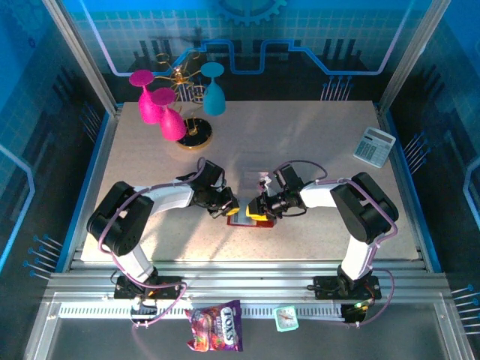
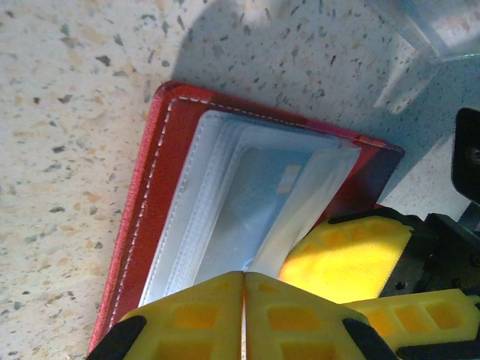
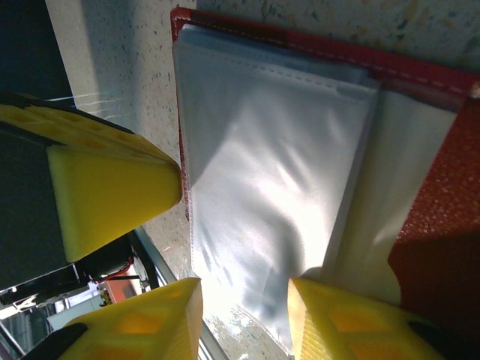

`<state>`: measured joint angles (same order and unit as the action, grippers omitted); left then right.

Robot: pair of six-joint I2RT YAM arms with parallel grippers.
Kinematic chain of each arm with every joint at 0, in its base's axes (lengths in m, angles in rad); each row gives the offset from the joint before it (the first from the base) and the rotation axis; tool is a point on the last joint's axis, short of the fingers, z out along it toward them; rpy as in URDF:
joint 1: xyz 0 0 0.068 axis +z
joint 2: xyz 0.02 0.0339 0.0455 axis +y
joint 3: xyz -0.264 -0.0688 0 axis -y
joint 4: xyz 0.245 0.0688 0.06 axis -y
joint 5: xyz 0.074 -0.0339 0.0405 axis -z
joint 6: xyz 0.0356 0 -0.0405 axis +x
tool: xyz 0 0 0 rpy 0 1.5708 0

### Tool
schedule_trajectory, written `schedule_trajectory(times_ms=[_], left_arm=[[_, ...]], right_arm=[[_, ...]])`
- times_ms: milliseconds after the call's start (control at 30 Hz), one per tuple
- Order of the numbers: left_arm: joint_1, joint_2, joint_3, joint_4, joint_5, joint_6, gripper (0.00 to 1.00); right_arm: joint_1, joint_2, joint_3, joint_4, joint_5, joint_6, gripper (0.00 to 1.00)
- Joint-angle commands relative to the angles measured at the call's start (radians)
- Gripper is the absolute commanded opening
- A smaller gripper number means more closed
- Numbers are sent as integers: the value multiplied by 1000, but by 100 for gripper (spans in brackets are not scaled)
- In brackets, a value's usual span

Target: Take the credit cards out of the card holder

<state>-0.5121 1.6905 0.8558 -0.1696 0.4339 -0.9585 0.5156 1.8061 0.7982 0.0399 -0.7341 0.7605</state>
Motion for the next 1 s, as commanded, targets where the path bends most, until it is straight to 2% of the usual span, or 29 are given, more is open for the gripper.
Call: schedule_trajectory(times_ms=[0,667,967], left_arm=[[-8,-17,10,-38,-34,20,10],[-22,37,23,-40,-15,2,10],[-27,10,32,-34,-6,-4,10]], right_arm=[[-9,6,-30,-20,31,13,35],[-13,5,-48,9,23,25,30],[-15,-9,-49,17,18,32,29]])
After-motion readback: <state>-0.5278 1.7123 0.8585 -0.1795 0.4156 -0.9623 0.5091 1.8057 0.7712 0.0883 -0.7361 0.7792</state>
